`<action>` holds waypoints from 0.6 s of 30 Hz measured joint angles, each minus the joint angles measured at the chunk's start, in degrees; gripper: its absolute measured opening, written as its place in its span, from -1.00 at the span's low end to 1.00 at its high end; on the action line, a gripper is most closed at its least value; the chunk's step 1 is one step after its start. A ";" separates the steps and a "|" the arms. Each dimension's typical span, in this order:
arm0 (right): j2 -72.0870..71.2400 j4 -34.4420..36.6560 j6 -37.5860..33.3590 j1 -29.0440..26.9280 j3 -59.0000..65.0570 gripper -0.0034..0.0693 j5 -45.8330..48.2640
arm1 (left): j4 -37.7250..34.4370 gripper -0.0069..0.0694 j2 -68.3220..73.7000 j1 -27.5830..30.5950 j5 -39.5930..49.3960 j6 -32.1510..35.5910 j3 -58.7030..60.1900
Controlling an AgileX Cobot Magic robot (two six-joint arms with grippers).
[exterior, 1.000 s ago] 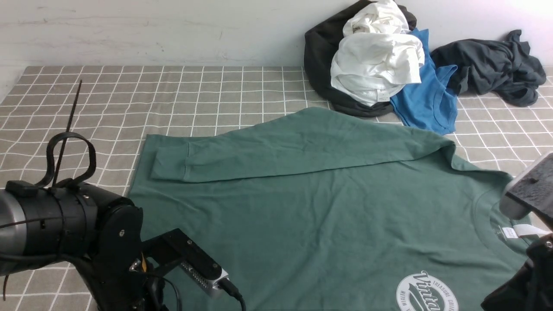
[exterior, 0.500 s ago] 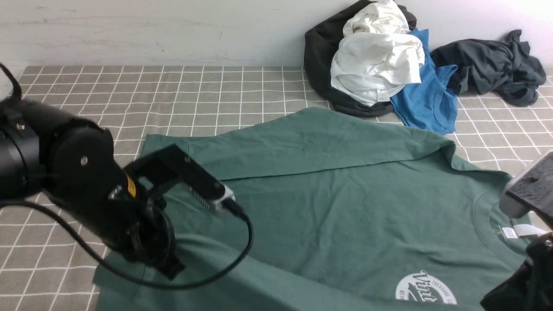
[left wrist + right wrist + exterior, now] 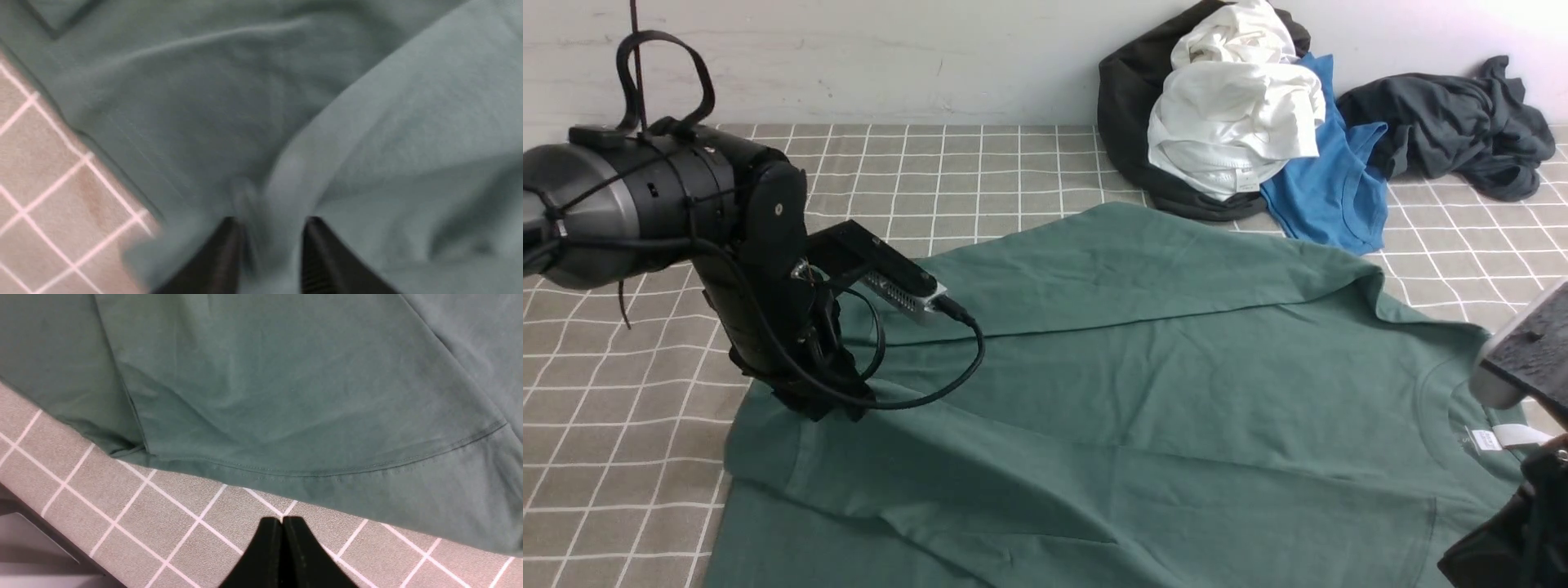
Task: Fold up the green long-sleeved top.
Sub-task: Use the left arm to drag and place the cuff at the centered position on the left edge of the fabric, then use the left arm to clamp the cuff farthest from it
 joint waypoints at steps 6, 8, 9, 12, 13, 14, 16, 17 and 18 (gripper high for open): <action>1.55 -3.66 1.62 0.00 -3.36 -0.95 -1.34 | -0.83 0.62 2.35 1.70 2.43 -5.78 -9.97; 3.23 -5.64 3.48 0.00 -6.56 -0.95 -2.63 | -2.96 0.72 4.52 3.50 2.58 -5.99 -14.64; 4.26 -6.25 4.13 0.00 -7.81 -0.95 -3.29 | -3.85 0.74 6.00 4.48 2.53 -6.12 -16.26; 7.63 -7.90 5.25 0.00 -12.12 -0.95 -4.54 | -6.81 0.73 11.64 7.08 2.16 -6.47 -21.63; 7.63 -7.97 5.25 0.00 -12.37 -0.95 -4.54 | -6.95 0.73 11.64 7.08 2.16 -6.44 -21.96; 9.11 -8.03 5.30 0.00 -13.59 -0.95 -4.74 | -7.58 0.70 14.51 7.96 2.11 -6.78 -24.05; 10.79 -8.03 5.40 0.00 -14.66 -0.95 -4.81 | -8.06 0.65 18.34 8.89 2.04 -6.89 -26.63; 11.09 -8.03 5.40 0.00 -14.75 -0.95 -4.81 | -8.12 0.64 19.05 9.04 2.04 -6.99 -27.09; 12.30 -8.03 5.40 0.00 -14.86 -0.95 -4.81 | -8.13 0.59 21.60 9.40 1.97 -7.19 -28.83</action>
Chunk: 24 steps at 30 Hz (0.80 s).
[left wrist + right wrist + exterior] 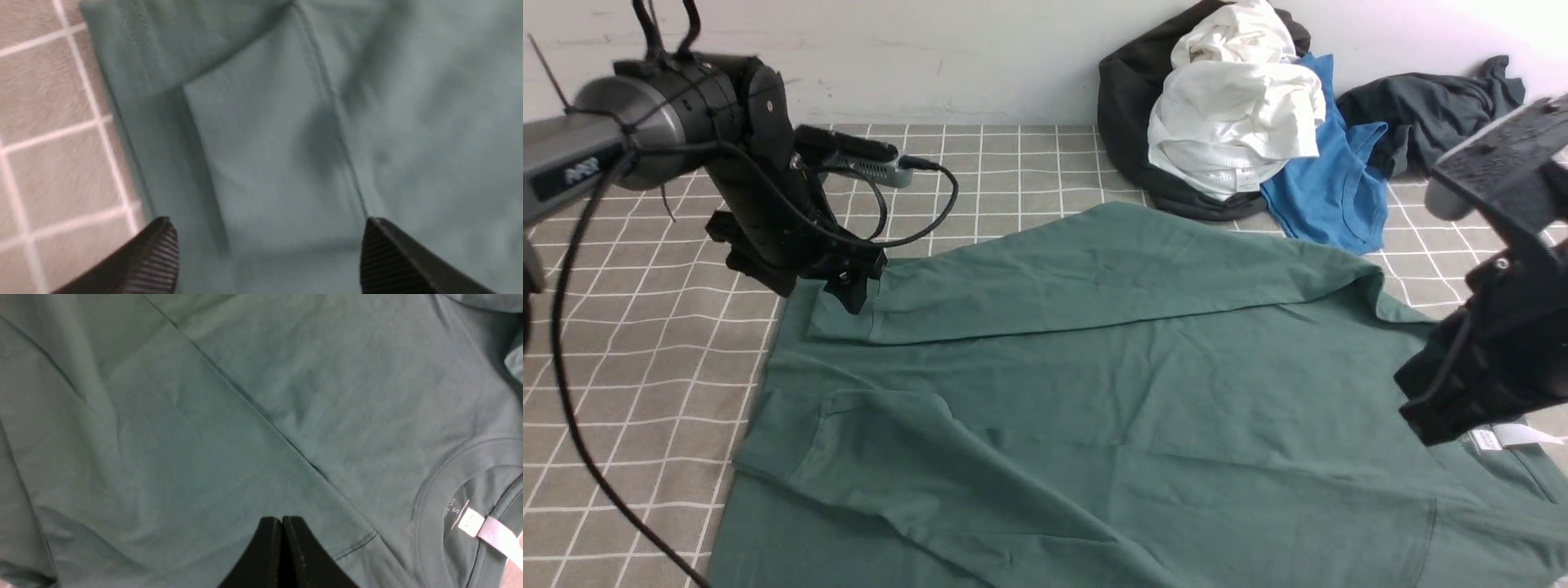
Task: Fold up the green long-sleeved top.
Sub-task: Use the left arm to clamp the cuff farthest from it
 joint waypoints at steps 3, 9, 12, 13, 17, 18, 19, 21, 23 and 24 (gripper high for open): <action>1.52 -0.04 0.00 0.00 0.00 -0.95 0.26 | -0.69 0.52 3.23 0.09 -0.43 -0.06 -2.12; 2.37 -0.07 0.02 0.04 0.00 -0.95 0.26 | -1.98 0.20 5.52 0.09 -1.09 -0.06 -3.20; 2.37 -0.07 0.07 0.04 0.00 -0.95 0.09 | -1.98 -0.17 5.46 0.15 -0.96 -0.06 -3.32; 2.37 -0.07 0.07 0.04 0.00 -0.95 0.09 | -1.98 -0.19 5.46 0.15 -0.96 -0.06 -3.32; 2.37 -0.07 0.18 0.04 0.00 -0.95 -0.80 | -1.98 -0.73 5.35 0.15 0.67 -0.01 -3.32; 2.37 -0.07 0.18 0.04 0.00 -0.95 -0.87 | -2.00 -0.76 5.10 0.15 1.54 -0.01 -3.36; 2.37 -0.07 0.18 0.04 0.00 -0.95 -0.87 | -2.05 -0.76 5.10 0.15 1.71 -0.01 -3.36; 2.37 -0.07 0.18 0.04 0.00 -0.95 -0.81 | -2.21 -0.77 3.74 0.15 3.86 -0.06 -3.30; 2.37 -0.07 0.18 0.04 0.00 -0.95 -0.39 | -2.37 -0.78 1.92 0.15 5.38 -0.42 -3.14; 2.37 -0.07 0.18 0.04 -0.06 -0.95 0.61 | -2.93 -0.78 -1.26 0.15 7.12 -1.19 -2.71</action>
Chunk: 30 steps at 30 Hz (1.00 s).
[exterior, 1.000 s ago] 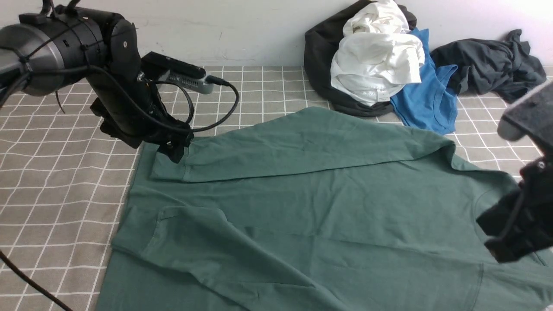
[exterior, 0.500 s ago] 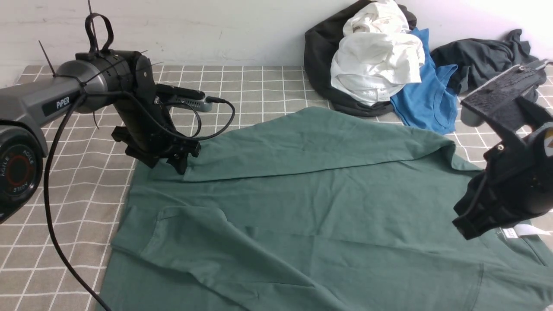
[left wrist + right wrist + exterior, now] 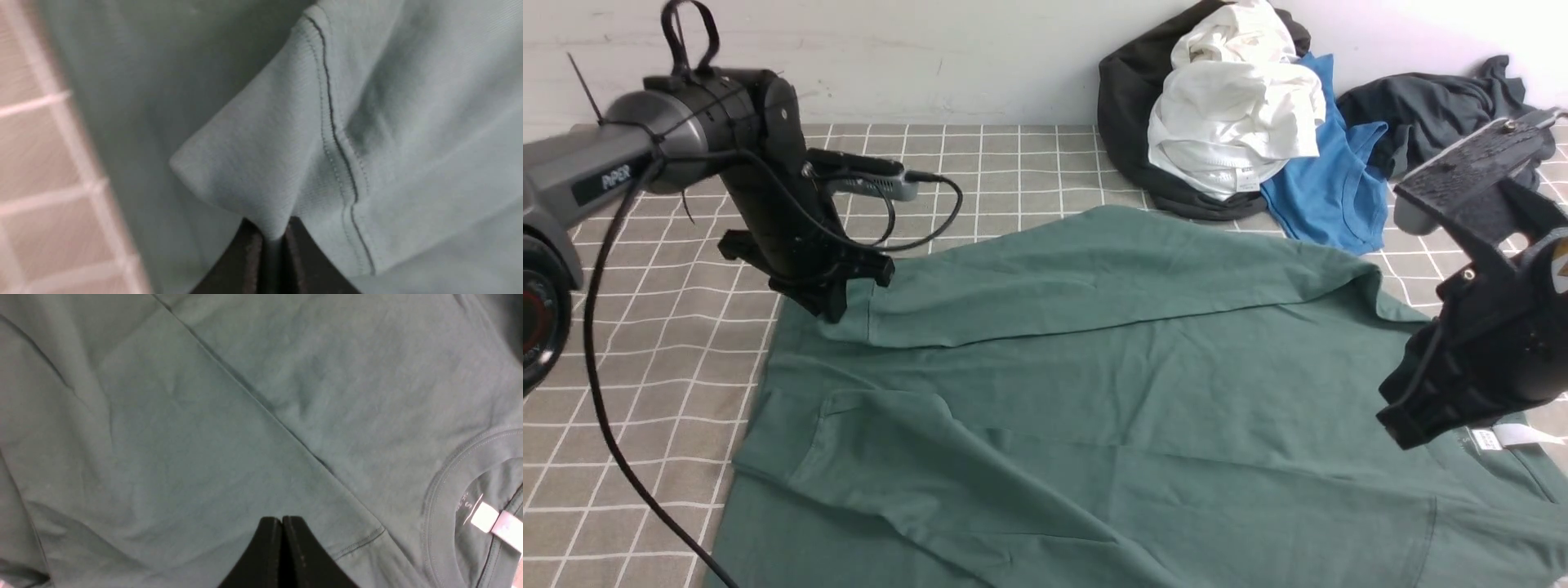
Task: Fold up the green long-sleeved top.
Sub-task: Use the left arm to clamp the cuff farthest from it, then use the left arm to drag and drop the cuff onto the cuff closest to the left arm
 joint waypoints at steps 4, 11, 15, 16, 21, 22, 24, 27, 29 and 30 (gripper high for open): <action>-0.67 0.00 0.00 0.16 0.00 -0.95 1.71 | -3.00 -0.78 -11.66 0.00 2.35 -0.83 5.27; -3.29 -0.05 0.00 4.66 -0.04 -0.95 3.40 | -3.95 -0.78 -31.69 0.00 -0.47 -0.83 28.51; -3.50 -0.05 0.00 9.04 -0.11 -0.95 4.95 | -4.49 -0.78 -39.40 0.00 -5.61 -0.83 42.46; -3.50 -0.05 -0.06 10.50 -0.11 -0.95 5.73 | -4.54 -0.77 -41.46 0.00 -7.68 -0.83 46.93; -3.50 0.01 -0.32 13.13 -0.11 -0.95 7.97 | -4.18 -0.63 -42.95 0.00 -11.68 0.12 56.84; -3.50 0.06 -0.35 13.44 -0.11 -0.95 8.12 | -3.56 -0.53 -42.75 0.00 -11.81 0.71 58.45; -3.72 0.48 -0.18 13.66 -0.11 -0.95 8.24 | -2.55 -0.37 -42.62 0.00 -11.38 0.98 59.38; -4.94 2.09 0.47 13.71 -0.11 -0.95 8.31 | -2.96 0.01 -43.02 -0.45 -9.83 2.15 59.50; -6.51 3.64 0.58 13.71 -0.11 -0.95 8.30 | -4.33 0.17 -44.25 -2.27 -9.07 5.23 59.50; -7.64 4.33 0.65 13.71 -0.11 -0.95 8.30 | -5.81 0.24 -45.72 -4.82 -8.67 7.83 59.57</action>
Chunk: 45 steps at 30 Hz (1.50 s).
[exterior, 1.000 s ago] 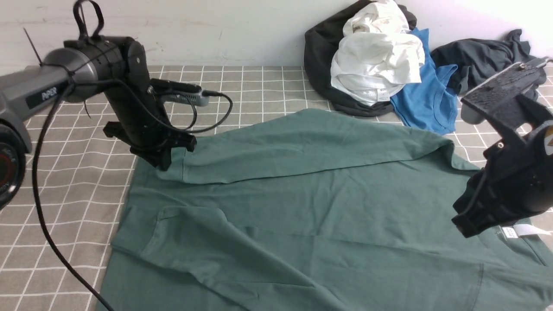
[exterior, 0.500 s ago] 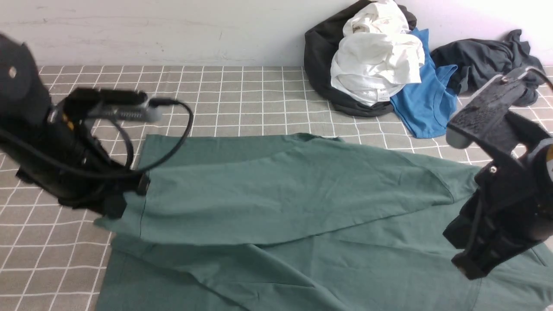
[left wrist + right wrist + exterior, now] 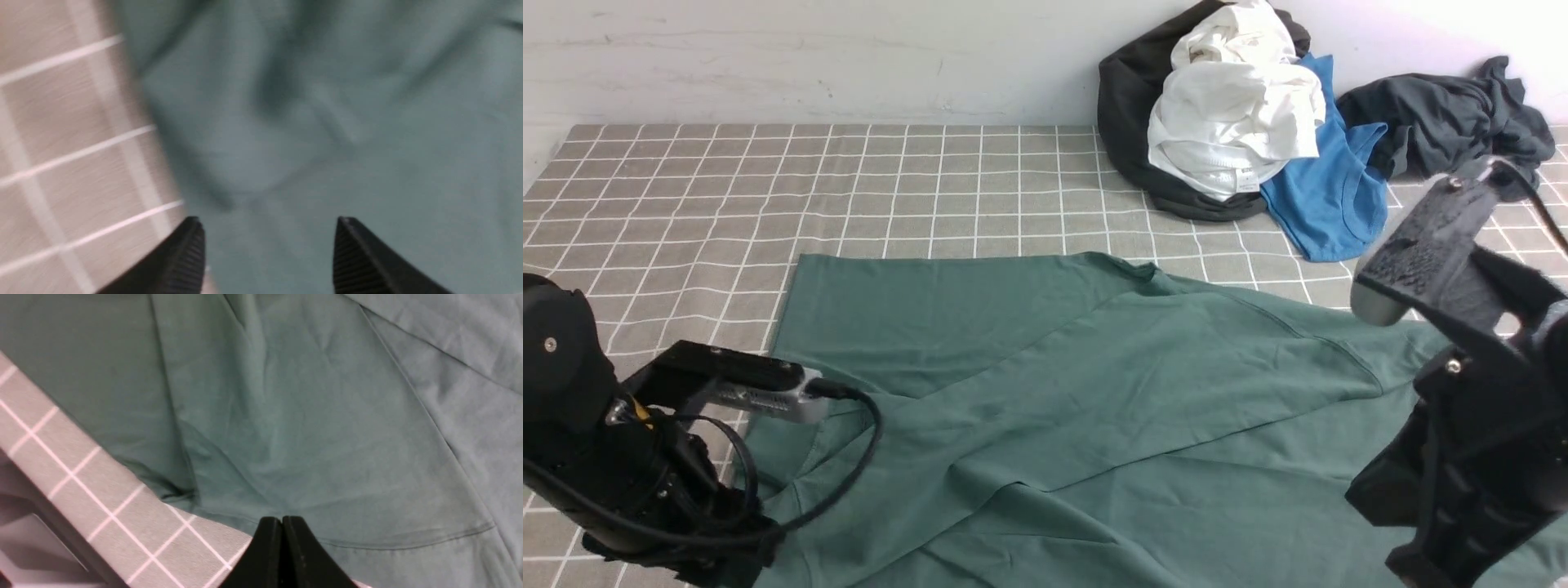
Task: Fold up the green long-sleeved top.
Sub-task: Use the left arm to drag and drop the cuff onto the cuff closest to the left arm, then use both arms simultaneously to clamp the lower edge of the clothing fabric
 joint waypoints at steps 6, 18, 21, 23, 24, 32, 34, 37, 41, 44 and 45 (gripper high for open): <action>-7.00 2.79 0.00 0.00 0.00 -0.95 0.45 | -0.21 0.36 -4.65 -16.18 0.52 15.67 5.98; -13.03 4.93 -1.56 0.00 0.00 -0.95 1.11 | 8.66 0.38 -1.83 -29.99 -13.24 20.72 20.22; -13.03 4.93 -1.77 0.00 0.00 -0.95 1.16 | 9.06 0.38 -1.17 -30.04 -12.98 20.78 19.95; -13.03 4.93 -1.90 0.00 0.00 -0.95 1.22 | 9.52 0.38 -1.03 -30.04 -12.86 20.29 19.76; -13.03 4.93 -1.92 0.00 0.00 -0.95 1.22 | 9.93 0.38 -1.03 -30.06 -12.84 19.49 19.76; -13.03 4.83 -2.18 0.00 0.00 -0.95 1.28 | 18.26 0.39 -0.47 -30.37 -13.98 8.28 18.05; -13.03 4.83 -2.32 0.00 0.00 -0.95 1.28 | 21.21 0.39 -0.34 -30.37 -14.30 5.25 17.30; -13.03 4.49 -2.35 0.00 0.00 -0.95 1.28 | 25.66 0.39 -0.29 -30.37 -14.57 0.57 16.47; -13.03 4.07 -2.89 0.00 0.00 -0.95 1.28 | 27.60 0.34 -0.07 -30.37 -14.69 -1.52 16.40; -12.97 4.07 -4.01 0.00 0.00 -0.95 1.28 | 27.73 0.04 0.04 -30.37 -14.69 -1.96 16.40; -12.97 4.07 -4.20 0.00 0.00 -0.95 1.28 | 27.73 -0.02 0.04 -30.37 -14.69 -2.09 16.40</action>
